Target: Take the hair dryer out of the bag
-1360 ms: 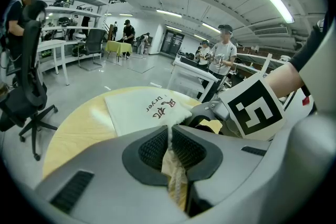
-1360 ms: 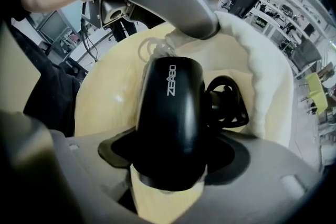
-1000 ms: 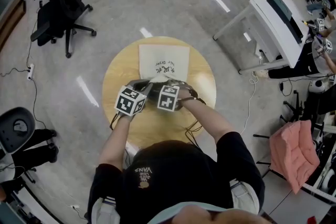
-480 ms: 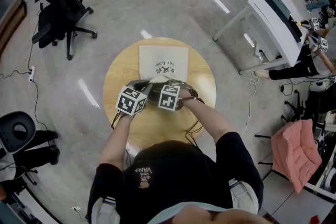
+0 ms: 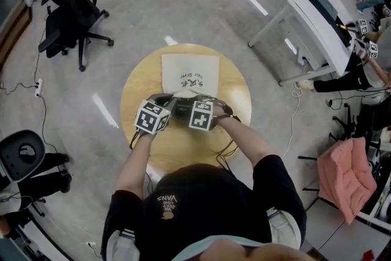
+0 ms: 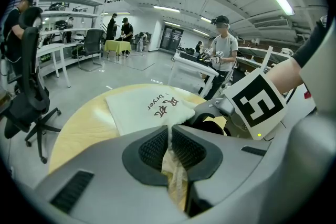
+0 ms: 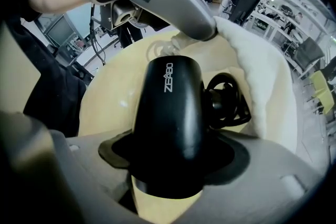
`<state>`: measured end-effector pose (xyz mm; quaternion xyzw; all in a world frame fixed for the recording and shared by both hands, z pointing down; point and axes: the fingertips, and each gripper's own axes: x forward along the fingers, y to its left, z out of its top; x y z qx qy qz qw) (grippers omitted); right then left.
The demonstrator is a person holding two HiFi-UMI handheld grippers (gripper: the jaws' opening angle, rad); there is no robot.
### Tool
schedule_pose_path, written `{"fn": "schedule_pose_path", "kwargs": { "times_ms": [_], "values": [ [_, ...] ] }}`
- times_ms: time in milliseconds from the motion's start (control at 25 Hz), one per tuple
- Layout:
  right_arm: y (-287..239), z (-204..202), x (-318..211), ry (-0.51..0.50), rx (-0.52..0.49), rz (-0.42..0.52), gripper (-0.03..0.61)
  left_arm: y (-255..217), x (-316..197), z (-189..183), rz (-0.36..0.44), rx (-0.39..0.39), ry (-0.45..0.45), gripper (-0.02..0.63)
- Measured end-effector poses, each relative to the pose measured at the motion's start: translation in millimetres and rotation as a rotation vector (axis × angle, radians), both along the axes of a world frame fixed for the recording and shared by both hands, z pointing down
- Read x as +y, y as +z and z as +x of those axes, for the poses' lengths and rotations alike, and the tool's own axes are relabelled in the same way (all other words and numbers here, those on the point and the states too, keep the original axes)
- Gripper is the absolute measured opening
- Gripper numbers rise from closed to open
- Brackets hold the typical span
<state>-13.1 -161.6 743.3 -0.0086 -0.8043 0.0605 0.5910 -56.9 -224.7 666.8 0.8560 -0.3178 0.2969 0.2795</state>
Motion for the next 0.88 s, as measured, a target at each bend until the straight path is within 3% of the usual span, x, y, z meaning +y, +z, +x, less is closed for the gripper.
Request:
{"fn": "schedule_pose_path", "kwargs": {
  "times_ms": [880],
  "values": [
    [-36, 0, 52, -0.016, -0.126, -0.13, 0.356, -8, -2, 0, 0.015, -0.015, 0.005, 0.037]
  ]
}}
